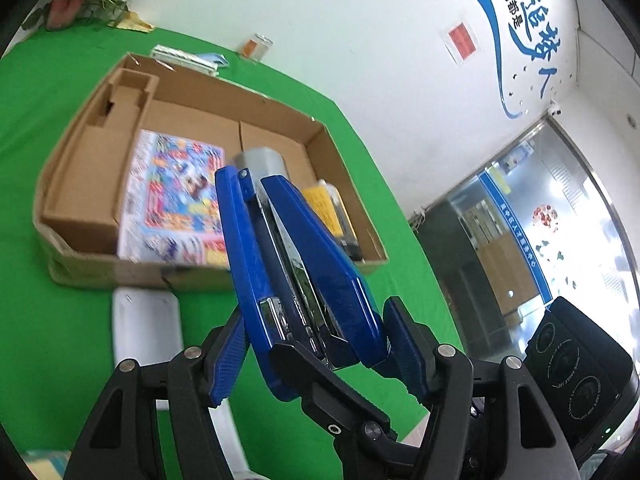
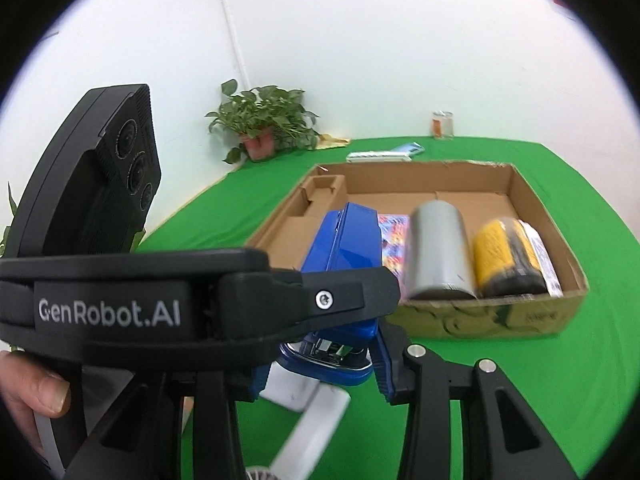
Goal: Organize rigid objects
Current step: 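Carry the blue stapler into the box onto the board game and release, then withdraw the left gripper from the box toward the white fan, then grasp the white handheld fan by its head with the left gripper, then carry the white fan into the box beside the stapler and release, then move the left gripper out to the pastel Rubik's cube on the table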
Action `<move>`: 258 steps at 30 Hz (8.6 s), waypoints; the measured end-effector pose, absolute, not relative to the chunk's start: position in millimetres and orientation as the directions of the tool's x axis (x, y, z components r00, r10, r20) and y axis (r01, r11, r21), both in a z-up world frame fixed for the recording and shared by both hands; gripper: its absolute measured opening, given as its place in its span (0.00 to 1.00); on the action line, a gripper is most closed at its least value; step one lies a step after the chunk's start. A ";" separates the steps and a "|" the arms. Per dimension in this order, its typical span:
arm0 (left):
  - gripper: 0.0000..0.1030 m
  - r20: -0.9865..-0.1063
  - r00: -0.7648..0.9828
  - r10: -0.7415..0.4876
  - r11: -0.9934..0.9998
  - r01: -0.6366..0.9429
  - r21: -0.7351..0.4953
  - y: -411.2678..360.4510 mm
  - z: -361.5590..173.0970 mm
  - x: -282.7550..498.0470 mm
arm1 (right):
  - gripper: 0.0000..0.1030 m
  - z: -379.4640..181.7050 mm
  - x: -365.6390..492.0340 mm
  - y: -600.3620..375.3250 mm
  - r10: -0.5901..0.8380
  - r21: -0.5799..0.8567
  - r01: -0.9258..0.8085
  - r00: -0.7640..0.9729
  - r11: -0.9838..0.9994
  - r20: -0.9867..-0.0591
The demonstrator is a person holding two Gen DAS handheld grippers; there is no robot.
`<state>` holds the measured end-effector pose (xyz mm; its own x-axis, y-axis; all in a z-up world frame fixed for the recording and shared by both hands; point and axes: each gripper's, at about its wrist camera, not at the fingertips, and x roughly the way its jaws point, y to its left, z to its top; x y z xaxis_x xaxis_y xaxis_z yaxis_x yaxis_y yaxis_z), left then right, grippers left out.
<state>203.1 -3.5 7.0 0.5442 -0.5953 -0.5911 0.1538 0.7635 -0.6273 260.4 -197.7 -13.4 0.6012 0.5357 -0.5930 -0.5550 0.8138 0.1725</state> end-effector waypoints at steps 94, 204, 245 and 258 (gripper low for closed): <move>0.85 -0.729 0.513 -0.454 0.822 -0.074 -0.564 -4.3 -128.3 118.4 | 1.00 -98.4 146.7 -232.4 0.628 0.199 -0.743 0.355 0.639 -0.692; 0.61 -0.641 0.469 -0.608 0.768 0.140 -0.625 -11.8 -51.0 346.9 | 0.55 -29.8 326.0 -186.9 0.554 0.279 -0.520 0.506 0.807 -0.661; 0.94 -0.611 0.782 -0.121 0.960 -0.066 -0.273 46.5 -22.1 264.0 | 0.79 -50.2 342.5 -176.0 0.486 0.169 -0.530 0.543 0.831 -0.685; 0.94 -0.637 0.762 -0.118 0.944 -0.113 -0.309 62.1 -42.1 252.1 | 0.56 -73.0 338.1 -162.5 0.390 0.142 -0.449 0.529 0.882 -0.753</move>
